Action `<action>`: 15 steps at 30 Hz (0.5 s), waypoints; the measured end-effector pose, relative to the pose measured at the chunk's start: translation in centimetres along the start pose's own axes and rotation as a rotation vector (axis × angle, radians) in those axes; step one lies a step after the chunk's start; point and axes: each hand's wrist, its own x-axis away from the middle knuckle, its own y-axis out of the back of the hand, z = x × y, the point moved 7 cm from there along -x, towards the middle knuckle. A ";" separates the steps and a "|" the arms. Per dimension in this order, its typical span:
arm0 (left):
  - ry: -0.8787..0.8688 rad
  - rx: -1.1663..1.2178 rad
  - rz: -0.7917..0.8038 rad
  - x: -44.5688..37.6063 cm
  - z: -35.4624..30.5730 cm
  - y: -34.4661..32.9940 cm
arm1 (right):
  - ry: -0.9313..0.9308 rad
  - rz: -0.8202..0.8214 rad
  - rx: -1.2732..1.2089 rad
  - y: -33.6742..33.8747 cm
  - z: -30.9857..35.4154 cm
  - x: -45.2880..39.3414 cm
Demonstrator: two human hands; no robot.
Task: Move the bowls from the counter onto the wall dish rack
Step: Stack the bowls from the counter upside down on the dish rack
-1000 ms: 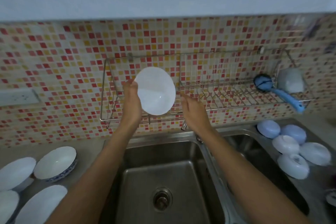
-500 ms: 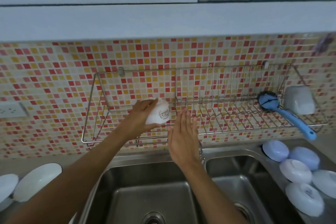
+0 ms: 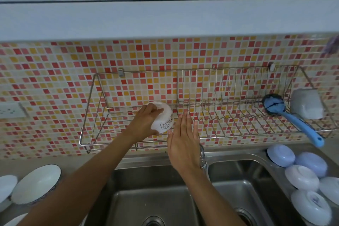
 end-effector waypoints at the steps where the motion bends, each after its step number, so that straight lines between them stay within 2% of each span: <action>1: 0.004 0.025 0.000 0.0 -0.1 0.0 | 0.000 0.002 -0.001 0.0 0.0 0.0; 4: 0.046 0.143 -0.021 0.5 0.0 0.2 | 0.001 0.019 -0.007 0.0 0.0 0.0; 8: 0.192 0.234 -0.218 2.2 0.9 2.1 | 0.012 0.058 -0.036 -0.5 -0.1 0.1; 11: 0.275 0.171 -0.260 5.5 0.3 2.5 | 0.028 0.082 -0.031 -0.4 -0.1 0.1; 14: 0.236 0.002 -0.237 10.7 -0.8 1.4 | 0.015 0.031 -0.066 -0.2 0.5 1.1; 15: 0.234 -0.024 -0.213 13.3 -0.2 0.6 | 0.061 0.025 -0.088 -0.7 2.2 2.3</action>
